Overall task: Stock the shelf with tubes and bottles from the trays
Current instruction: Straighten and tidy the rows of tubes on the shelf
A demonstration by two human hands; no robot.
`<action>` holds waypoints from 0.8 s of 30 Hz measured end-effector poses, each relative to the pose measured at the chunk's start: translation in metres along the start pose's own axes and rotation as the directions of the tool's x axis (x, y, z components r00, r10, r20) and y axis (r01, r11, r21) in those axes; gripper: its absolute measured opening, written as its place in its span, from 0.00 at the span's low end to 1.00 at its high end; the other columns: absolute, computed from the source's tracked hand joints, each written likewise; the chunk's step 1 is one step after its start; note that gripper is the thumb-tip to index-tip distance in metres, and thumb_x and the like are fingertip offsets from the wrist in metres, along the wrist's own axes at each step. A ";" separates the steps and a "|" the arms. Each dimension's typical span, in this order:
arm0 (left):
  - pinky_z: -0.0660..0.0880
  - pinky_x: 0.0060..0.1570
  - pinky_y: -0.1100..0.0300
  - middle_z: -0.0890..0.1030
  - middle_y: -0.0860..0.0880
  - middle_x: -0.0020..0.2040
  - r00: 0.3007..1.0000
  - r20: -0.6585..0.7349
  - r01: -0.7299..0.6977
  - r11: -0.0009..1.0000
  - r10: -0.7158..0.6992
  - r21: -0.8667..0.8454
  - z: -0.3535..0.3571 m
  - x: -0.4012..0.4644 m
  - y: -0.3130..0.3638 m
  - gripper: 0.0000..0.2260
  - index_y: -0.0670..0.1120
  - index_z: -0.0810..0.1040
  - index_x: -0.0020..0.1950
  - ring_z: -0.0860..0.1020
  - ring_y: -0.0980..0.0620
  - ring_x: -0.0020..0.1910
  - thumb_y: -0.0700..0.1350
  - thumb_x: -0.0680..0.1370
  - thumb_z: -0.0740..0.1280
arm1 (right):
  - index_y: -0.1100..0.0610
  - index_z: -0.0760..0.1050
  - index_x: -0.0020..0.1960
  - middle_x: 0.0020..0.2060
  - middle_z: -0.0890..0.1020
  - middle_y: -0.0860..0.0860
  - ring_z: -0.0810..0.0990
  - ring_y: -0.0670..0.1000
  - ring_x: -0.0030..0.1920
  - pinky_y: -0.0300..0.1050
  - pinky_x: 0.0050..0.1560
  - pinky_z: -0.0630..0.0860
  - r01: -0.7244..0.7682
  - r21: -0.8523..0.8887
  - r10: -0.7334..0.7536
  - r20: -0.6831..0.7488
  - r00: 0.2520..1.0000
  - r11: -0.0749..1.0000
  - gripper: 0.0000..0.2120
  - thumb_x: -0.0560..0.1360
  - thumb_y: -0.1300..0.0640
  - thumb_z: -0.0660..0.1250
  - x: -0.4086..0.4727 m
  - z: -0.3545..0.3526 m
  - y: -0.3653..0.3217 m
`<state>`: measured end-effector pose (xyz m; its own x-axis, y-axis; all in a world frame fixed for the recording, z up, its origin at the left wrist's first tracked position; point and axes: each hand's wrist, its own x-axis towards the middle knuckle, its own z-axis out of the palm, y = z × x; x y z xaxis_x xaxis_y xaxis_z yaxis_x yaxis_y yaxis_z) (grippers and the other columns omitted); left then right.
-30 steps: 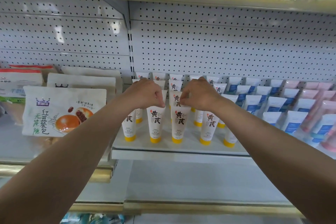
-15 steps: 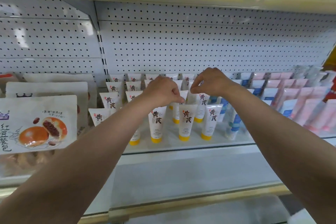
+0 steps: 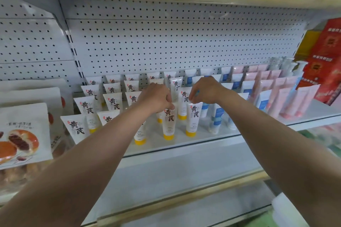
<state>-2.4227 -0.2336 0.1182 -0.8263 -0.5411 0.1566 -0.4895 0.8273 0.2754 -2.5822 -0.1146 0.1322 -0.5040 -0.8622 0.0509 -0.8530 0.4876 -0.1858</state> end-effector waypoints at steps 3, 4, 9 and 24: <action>0.74 0.48 0.58 0.83 0.53 0.42 1.000 -0.020 0.000 1.000 0.000 -0.020 0.002 -0.001 0.000 0.07 0.49 0.86 0.48 0.80 0.50 0.48 0.50 0.73 0.76 | 0.47 0.85 0.48 0.42 0.79 0.45 0.69 0.54 0.64 0.46 0.57 0.73 -0.009 0.004 0.009 -0.025 1.000 1.000 0.04 0.73 0.53 0.75 0.000 0.008 0.001; 0.73 0.47 0.59 0.81 0.55 0.40 1.000 -0.027 -0.001 1.000 0.000 -0.030 0.003 -0.001 -0.001 0.06 0.48 0.86 0.47 0.80 0.51 0.48 0.49 0.74 0.76 | 0.47 0.85 0.47 0.41 0.79 0.45 0.71 0.55 0.64 0.46 0.55 0.73 -0.004 0.005 0.004 -0.038 0.999 1.000 0.04 0.73 0.53 0.76 0.000 0.010 0.001; 0.72 0.50 0.58 0.83 0.54 0.45 0.998 -0.060 0.014 0.999 -0.016 -0.031 0.009 -0.001 0.001 0.05 0.49 0.86 0.45 0.78 0.49 0.54 0.49 0.74 0.75 | 0.46 0.84 0.46 0.44 0.81 0.46 0.68 0.53 0.64 0.45 0.53 0.71 -0.001 0.010 0.002 -0.057 0.998 1.000 0.03 0.73 0.53 0.76 -0.001 0.011 0.002; 0.73 0.52 0.54 0.78 0.52 0.49 0.986 -0.146 0.077 0.997 -0.076 0.007 0.016 -0.003 0.004 0.09 0.52 0.83 0.49 0.71 0.46 0.64 0.55 0.73 0.74 | 0.49 0.83 0.58 0.56 0.82 0.48 0.65 0.55 0.68 0.49 0.61 0.72 -0.015 0.087 0.023 -0.090 0.996 0.996 0.12 0.76 0.49 0.72 -0.016 0.013 0.003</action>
<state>-2.4266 -0.2268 0.1038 -0.7374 -0.6183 0.2721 -0.5540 0.7840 0.2801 -2.5751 -0.1009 0.1185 -0.5333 -0.8351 0.1349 -0.8306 0.4866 -0.2709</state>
